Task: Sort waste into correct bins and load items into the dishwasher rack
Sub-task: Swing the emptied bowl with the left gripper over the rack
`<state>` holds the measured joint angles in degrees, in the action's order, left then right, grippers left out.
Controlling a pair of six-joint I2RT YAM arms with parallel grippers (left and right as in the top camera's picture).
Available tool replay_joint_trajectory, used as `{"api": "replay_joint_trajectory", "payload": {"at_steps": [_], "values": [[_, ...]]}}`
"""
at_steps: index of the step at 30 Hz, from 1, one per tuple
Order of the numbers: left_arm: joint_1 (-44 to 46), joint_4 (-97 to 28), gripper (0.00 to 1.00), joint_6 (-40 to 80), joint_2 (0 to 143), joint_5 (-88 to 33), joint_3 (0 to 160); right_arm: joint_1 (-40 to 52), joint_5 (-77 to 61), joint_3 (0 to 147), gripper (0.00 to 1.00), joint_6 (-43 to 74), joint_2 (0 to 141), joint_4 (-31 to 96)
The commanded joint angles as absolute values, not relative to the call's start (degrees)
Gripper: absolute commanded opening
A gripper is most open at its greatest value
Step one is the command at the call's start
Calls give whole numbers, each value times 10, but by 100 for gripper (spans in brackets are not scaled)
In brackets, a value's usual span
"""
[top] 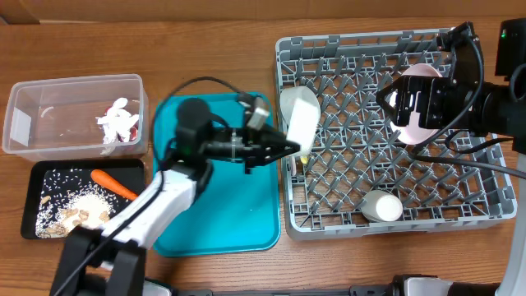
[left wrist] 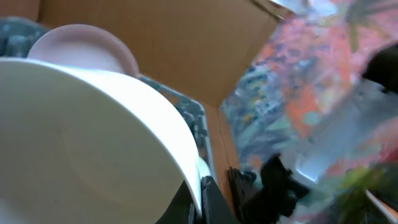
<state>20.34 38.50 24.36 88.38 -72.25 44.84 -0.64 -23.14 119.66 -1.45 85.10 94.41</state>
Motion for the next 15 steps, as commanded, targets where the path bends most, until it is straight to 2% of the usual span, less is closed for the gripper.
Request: {"api": "replay_joint_trajectory", "payload": {"at_steps": [1, 6, 10, 15], "values": [[232, 432, 4, 359, 923, -597, 452, -4, -229, 1200, 100, -15, 850, 942], [271, 512, 4, 472, 962, -516, 452, -4, -229, 1200, 100, -15, 850, 942], [299, 513, 4, 558, 970, -457, 452, -4, -229, 1200, 100, -15, 850, 942], [324, 514, 4, 620, 974, -445, 450, -4, -229, 1200, 100, -15, 850, 942]]}}
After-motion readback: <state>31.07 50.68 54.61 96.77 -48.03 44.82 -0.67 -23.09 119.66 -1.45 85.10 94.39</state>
